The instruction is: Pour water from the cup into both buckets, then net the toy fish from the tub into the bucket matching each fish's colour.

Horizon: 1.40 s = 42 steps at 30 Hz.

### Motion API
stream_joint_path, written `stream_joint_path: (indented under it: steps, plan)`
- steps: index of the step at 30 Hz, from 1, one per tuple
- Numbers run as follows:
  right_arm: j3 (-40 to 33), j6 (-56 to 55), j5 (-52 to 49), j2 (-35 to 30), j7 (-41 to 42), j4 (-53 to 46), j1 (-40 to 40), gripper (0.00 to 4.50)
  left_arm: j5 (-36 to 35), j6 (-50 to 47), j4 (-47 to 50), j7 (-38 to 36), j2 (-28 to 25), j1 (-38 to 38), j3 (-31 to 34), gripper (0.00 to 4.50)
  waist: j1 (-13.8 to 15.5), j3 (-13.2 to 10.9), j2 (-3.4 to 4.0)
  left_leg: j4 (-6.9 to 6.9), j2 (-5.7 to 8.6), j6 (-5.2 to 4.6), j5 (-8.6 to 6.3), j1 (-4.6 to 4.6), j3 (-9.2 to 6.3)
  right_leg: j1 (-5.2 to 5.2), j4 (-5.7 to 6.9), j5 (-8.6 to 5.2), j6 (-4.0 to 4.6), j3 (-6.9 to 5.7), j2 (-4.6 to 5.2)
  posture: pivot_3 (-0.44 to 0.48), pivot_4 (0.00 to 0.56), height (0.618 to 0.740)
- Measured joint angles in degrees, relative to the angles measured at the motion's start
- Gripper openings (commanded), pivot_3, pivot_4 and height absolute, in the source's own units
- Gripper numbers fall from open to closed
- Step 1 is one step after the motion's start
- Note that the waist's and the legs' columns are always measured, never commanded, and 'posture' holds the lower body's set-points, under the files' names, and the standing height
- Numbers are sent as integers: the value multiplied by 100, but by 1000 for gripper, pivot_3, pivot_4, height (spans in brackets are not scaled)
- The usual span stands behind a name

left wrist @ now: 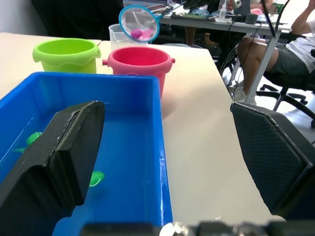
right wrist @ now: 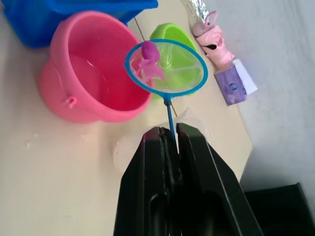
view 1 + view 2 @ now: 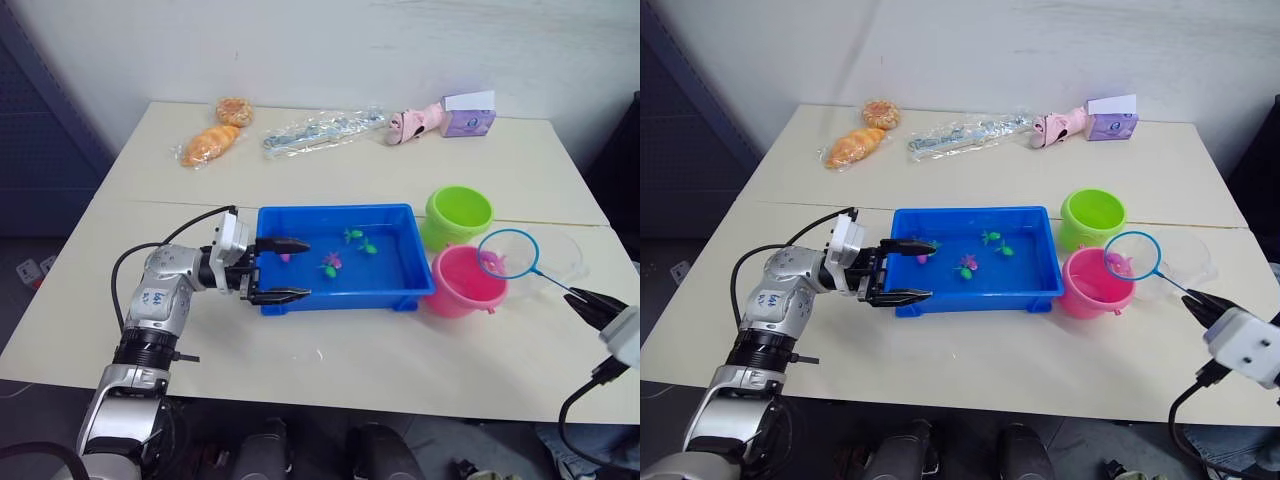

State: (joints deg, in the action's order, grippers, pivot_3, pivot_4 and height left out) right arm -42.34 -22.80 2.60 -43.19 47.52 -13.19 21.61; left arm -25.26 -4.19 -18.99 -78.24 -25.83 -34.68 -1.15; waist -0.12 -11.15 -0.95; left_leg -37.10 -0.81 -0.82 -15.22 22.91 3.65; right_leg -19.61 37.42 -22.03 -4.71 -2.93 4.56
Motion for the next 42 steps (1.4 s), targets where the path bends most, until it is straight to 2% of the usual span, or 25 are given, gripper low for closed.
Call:
stream_joint_path:
  steps: [6,8,11,18,24,27,30,32,35,38,42]
  plan:
    - [176,-1474,1386,-140,-1093,763,-12,0,52,-45,2,107,70,-35,-14,4415,-17,0,2,3,-1,10,6,-6,5,-1,2,0,0,6,-2,0,150,740]
    - [167,-1938,2266,-250,-1808,890,-82,0,63,-68,5,143,81,-64,-14,4415,-14,0,2,3,-1,13,8,-9,5,0,3,0,0,8,-3,0,150,740]
    - [167,-2460,3047,-274,-2620,948,-74,0,64,-104,26,231,118,-68,-15,4415,-3,0,2,7,-1,17,9,-9,4,-1,3,-1,0,8,-4,0,150,740]
    - [168,-2674,4465,-377,-3934,817,-33,0,64,-237,260,442,280,-69,-23,4415,-1,1,2,6,0,19,11,-9,5,0,2,-1,0,10,-5,0,150,740]
    - [190,-2445,4628,-473,-4313,757,-45,0,64,-293,279,499,326,-70,-49,4415,-13,1,2,6,-2,23,13,-11,7,0,3,-1,0,12,-9,0,150,740]
    - [338,-2165,3731,-471,-4044,590,-81,0,64,-329,301,499,321,-70,-49,4415,-17,1,2,6,-4,22,13,-12,7,3,3,-1,0,12,-10,0,150,740]
    - [856,-1501,1744,-567,-3209,140,-35,0,57,-400,403,513,210,-31,-30,4415,-28,1,2,6,-5,20,12,-15,6,6,4,-1,0,12,-9,0,150,740]
    - [1322,-678,203,-686,-2487,-433,-12,0,38,-463,448,524,25,23,79,4415,-59,1,2,6,-11,18,12,-18,3,12,5,0,0,9,-12,0,150,740]
    - [1915,898,-1466,-844,-1849,-1212,-367,0,-59,-554,470,601,-243,201,375,4415,-110,1,2,2,-11,11,9,-20,-2,14,10,0,1,8,-7,0,150,740]
    - [2401,2392,-2476,-1056,-1603,-1794,-885,0,-132,-594,487,717,-449,392,624,4415,-128,1,2,2,-11,6,6,-19,-10,14,9,0,1,4,-2,0,150,740]
    - [3353,3868,-2856,-1046,-1591,-2052,-2071,0,-153,-582,541,883,-751,766,980,4415,-161,0,0,2,-10,5,5,-14,-11,7,4,0,1,4,2,0,150,740]
